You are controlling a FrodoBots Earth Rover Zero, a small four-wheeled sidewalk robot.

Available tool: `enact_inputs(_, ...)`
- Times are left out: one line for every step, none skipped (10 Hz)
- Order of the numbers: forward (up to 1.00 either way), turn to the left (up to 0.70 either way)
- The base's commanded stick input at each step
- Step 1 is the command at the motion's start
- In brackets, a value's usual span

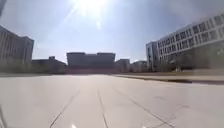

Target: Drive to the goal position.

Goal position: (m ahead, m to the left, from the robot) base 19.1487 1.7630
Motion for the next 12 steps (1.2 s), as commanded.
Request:
enact_inputs(1.0,0.04)
enact_inputs(1.0,0.04)
enact_inputs(1.0,0.04)
enact_inputs(1.0,0.04)
enact_inputs(1.0,0.04)
enact_inputs(1.0,0.04)
enact_inputs(1.0,0.04)
enact_inputs(1.0,0.04)
enact_inputs(1.0,0.04)
enact_inputs(1.0,0.04)
enact_inputs(1.0,0.04)
enact_inputs(1.0,0.04)
